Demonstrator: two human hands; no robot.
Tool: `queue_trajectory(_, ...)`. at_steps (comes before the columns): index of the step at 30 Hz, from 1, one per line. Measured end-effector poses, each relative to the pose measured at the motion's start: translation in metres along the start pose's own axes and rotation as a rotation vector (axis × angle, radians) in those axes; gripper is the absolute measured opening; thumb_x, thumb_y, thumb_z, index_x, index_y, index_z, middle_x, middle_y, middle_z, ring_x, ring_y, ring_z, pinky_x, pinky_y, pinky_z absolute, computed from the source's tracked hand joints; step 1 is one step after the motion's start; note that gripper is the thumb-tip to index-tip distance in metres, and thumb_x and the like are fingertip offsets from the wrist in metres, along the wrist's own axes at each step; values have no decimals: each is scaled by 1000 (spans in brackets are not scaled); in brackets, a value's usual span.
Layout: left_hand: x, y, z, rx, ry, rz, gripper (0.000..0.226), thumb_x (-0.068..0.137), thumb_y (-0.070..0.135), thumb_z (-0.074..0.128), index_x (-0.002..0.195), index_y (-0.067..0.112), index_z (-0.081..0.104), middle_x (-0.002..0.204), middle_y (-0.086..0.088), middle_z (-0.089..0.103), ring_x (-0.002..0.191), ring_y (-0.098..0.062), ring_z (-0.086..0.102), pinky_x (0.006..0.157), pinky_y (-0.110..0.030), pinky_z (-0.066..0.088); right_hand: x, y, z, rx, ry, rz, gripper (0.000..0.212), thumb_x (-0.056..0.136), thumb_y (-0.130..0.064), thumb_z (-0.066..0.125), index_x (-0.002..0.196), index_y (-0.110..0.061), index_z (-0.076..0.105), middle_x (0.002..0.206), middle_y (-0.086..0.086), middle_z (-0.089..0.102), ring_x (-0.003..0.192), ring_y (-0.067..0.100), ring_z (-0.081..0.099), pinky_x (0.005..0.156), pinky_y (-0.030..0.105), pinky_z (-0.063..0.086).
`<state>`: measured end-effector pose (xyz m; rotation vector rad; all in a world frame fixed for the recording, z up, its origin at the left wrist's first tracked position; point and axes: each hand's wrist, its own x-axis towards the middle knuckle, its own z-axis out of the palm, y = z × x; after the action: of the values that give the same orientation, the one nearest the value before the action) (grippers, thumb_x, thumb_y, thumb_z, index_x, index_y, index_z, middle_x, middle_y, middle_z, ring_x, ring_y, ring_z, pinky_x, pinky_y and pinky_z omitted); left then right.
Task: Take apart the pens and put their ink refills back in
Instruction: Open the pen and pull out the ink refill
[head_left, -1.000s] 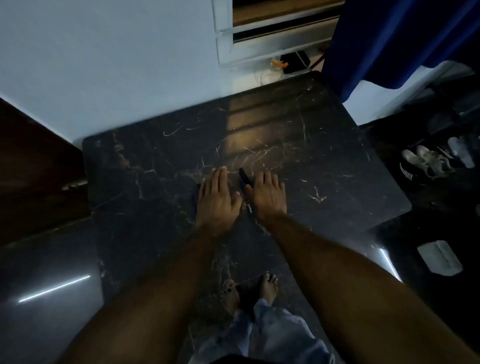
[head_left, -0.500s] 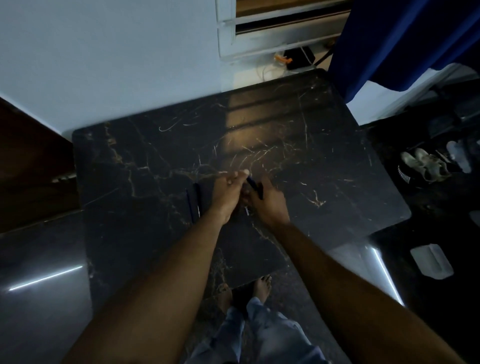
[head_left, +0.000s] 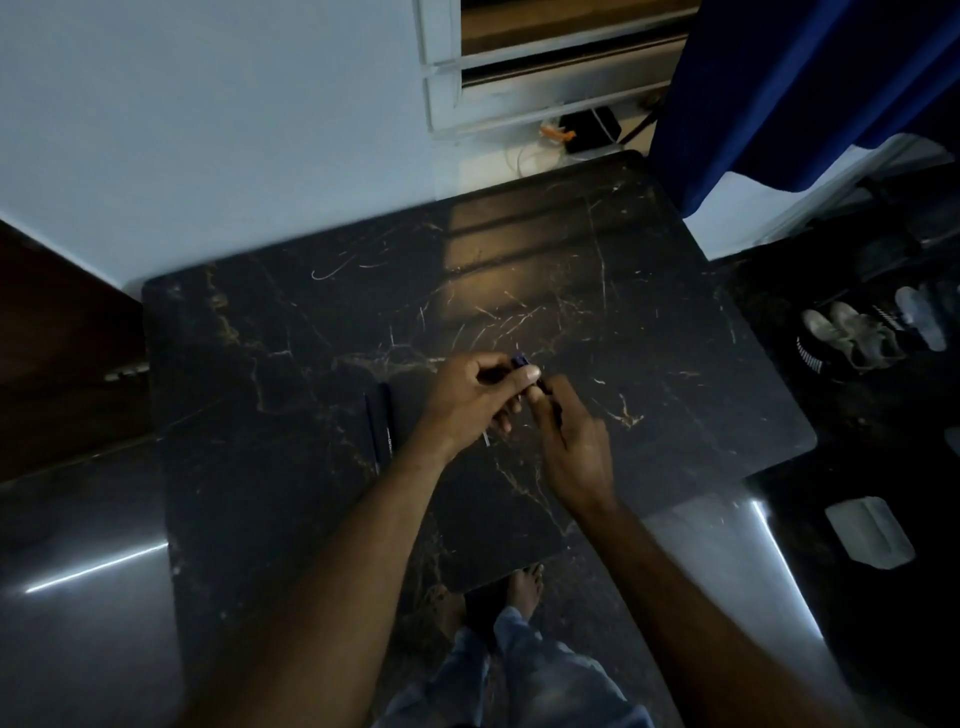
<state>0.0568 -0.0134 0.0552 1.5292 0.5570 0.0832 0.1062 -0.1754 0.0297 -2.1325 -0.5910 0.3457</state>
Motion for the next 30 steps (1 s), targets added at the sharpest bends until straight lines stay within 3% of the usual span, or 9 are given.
queue_trajectory(3, -25, 22, -5, 6, -49, 123, 19, 102, 30, 78, 104, 12, 82, 76, -15, 75, 61, -25, 70, 52, -34, 59, -17, -27, -18, 138, 3, -57, 34, 112, -50, 48, 103, -23, 68, 70, -9, 60, 57, 10, 57, 50, 36, 48)
queue_trajectory(6, -41, 42, -18, -342, 148, 220, 23, 98, 44, 79, 104, 22, 84, 78, 1, 76, 58, -10, 68, 47, -24, 55, -35, -60, -38, 410, -31, 27, 54, 107, -66, 49, 78, -25, 66, 63, 3, 50, 57, 3, 46, 52, 32, 37)
queue_trajectory(8, -35, 42, -31, -459, 236, 241, 11, 102, 33, 76, 104, 25, 84, 83, 5, 77, 61, -6, 70, 48, -21, 55, -47, -75, -52, 651, -123, 98, 56, 110, -58, 45, 82, -17, 71, 60, -3, 44, 52, 5, 40, 50, 23, 35)
queue_trajectory(14, 1, -51, -6, 370, 138, 18, 12, 98, 14, 81, 105, 21, 75, 91, 9, 77, 82, -6, 76, 74, -25, 62, -53, -109, -81, 956, -256, 239, 41, 102, -26, 37, 98, -7, 73, 63, -3, 39, 52, 11, 34, 49, 23, 35)
queue_trajectory(18, 21, -89, 7, 786, 162, 3, 19, 91, 38, 86, 100, 37, 70, 84, 20, 71, 66, 4, 63, 54, -9, 40, -55, -117, -99, 970, -256, 225, 35, 101, -28, 44, 101, -5, 71, 63, -3, 43, 50, 11, 34, 46, 23, 31)
queue_trajectory(23, 29, -96, 18, 949, 119, 71, 22, 98, 42, 78, 113, 29, 68, 113, 10, 68, 98, -10, 67, 74, -23, 47, -60, -121, -110, 1015, -317, 248, 45, 93, -41, 60, 118, -6, 72, 60, -4, 40, 46, 7, 29, 43, 25, 21)
queue_trajectory(26, 18, -53, 19, 745, 257, -12, 27, 102, 36, 75, 127, 27, 70, 120, 13, 66, 103, -9, 68, 76, -25, 51, -59, -117, -114, 944, -360, 324, 49, 94, -46, 58, 107, -1, 73, 63, -3, 38, 50, 10, 30, 46, 24, 26)
queue_trajectory(28, 0, -14, 14, 282, 312, 67, 16, 106, 24, 70, 122, 25, 75, 100, 16, 72, 84, -6, 72, 66, -26, 55, -51, -115, -117, 911, -403, 339, 46, 99, -45, 52, 95, -7, 78, 65, -1, 37, 53, 13, 28, 48, 26, 24)
queue_trajectory(30, -29, 32, 4, -136, 6, 183, 22, 111, 26, 61, 125, 19, 77, 86, 10, 70, 66, -3, 65, 58, -22, 51, -43, -115, -119, 934, -461, 365, 41, 99, -45, 52, 87, -14, 77, 65, 0, 35, 54, 17, 24, 49, 29, 21)
